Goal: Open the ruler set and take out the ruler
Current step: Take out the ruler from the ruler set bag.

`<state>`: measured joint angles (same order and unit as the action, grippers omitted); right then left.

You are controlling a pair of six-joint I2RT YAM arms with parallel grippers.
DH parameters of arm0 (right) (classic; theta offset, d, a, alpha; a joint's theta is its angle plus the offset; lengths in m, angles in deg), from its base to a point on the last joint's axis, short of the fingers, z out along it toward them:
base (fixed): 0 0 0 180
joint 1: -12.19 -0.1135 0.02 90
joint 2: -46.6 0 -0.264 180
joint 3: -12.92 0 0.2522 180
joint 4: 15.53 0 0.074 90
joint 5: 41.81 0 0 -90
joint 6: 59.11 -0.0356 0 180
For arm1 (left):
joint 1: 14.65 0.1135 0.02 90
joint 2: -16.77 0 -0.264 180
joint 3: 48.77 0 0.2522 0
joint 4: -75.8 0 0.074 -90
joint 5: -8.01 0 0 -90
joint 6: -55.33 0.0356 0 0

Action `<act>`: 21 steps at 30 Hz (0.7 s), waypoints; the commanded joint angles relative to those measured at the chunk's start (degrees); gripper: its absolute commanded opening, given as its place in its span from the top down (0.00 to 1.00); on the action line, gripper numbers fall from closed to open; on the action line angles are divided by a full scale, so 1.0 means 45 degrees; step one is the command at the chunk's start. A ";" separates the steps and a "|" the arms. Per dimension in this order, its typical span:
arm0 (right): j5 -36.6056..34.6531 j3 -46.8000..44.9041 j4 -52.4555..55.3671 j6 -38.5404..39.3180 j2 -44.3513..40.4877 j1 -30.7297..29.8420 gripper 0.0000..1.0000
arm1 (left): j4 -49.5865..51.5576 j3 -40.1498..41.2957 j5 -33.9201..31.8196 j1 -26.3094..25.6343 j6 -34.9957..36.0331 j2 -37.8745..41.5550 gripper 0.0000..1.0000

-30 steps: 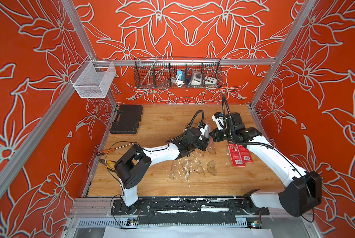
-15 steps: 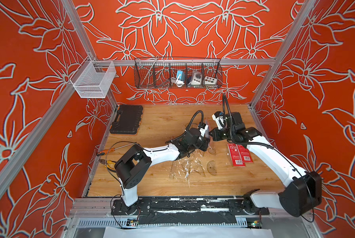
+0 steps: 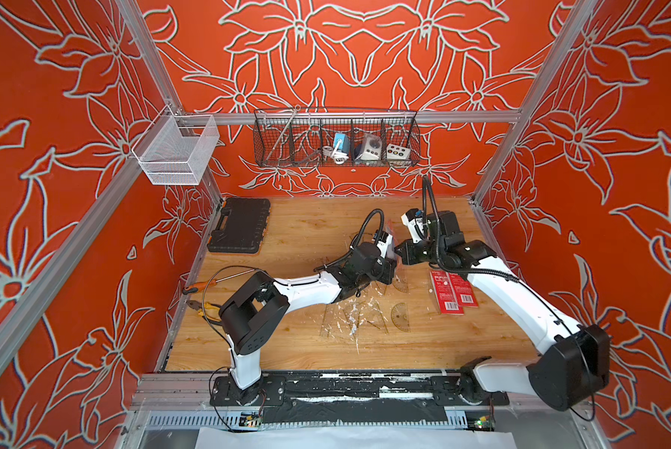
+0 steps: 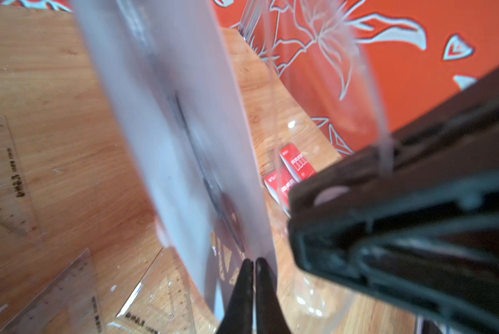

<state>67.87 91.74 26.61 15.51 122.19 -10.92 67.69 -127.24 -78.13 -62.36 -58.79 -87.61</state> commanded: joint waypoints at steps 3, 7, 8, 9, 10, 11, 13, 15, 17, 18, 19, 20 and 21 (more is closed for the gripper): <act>0.0775 -0.0190 -0.0422 -0.0136 -0.0402 0.0065 1.00 | -0.1138 0.0599 -0.0624 -0.0063 -0.0605 0.0517 0.93; 0.0939 -0.0337 -0.0467 -0.0162 -0.0438 0.0059 1.00 | -0.1473 0.0686 -0.0762 -0.0070 -0.0775 0.0635 0.93; 0.0935 -0.0373 -0.0436 -0.0167 -0.0470 0.0058 1.00 | -0.1630 0.0720 -0.0745 -0.0063 -0.0826 0.0670 0.93; 0.0937 -0.0409 -0.0428 -0.0158 -0.0470 0.0058 1.00 | -0.1827 0.0806 -0.0693 -0.0063 -0.0896 0.0709 0.93; 0.0927 -0.0401 -0.0403 -0.0140 -0.0486 0.0058 1.00 | -0.1959 0.0870 -0.0663 -0.0063 -0.0938 0.0732 0.93; 0.0932 -0.0396 -0.0389 -0.0138 -0.0477 0.0059 1.00 | -0.2100 0.0902 -0.0632 -0.0062 -0.0967 0.0750 0.93; 0.0948 -0.0402 -0.0389 -0.0118 -0.0486 0.0059 1.00 | -0.2211 0.0924 -0.0571 -0.0063 -0.0970 0.0755 0.93; 0.0914 -0.0378 -0.0388 -0.0119 -0.0476 0.0070 1.00 | -0.2072 0.0802 -0.0550 -0.0063 -0.0900 0.0708 0.95; 0.0878 -0.0328 -0.0368 -0.0100 -0.0483 0.0058 1.00 | -0.1808 0.0646 -0.0567 -0.0063 -0.0832 0.0598 0.97; 0.0877 -0.0300 -0.0369 -0.0099 -0.0472 0.0058 1.00 | -0.1669 0.0546 -0.0545 -0.0063 -0.0794 0.0535 0.98; 0.0878 -0.0259 -0.0336 -0.0099 -0.0473 0.0063 1.00 | -0.1593 0.0496 -0.0535 -0.0063 -0.0784 0.0473 0.99; 0.0898 -0.0220 -0.0367 -0.0113 -0.0472 0.0058 1.00 | -0.1515 0.0444 -0.0533 -0.0063 -0.0784 0.0407 0.99; 0.0908 -0.0192 -0.0379 -0.0128 -0.0475 0.0069 1.00 | -0.1435 0.0387 -0.0544 -0.0063 -0.0783 0.0316 1.00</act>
<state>70.78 90.50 25.65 15.14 121.41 -10.90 60.74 -123.83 -79.97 -62.40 -62.61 -86.14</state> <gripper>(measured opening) 0.063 0.047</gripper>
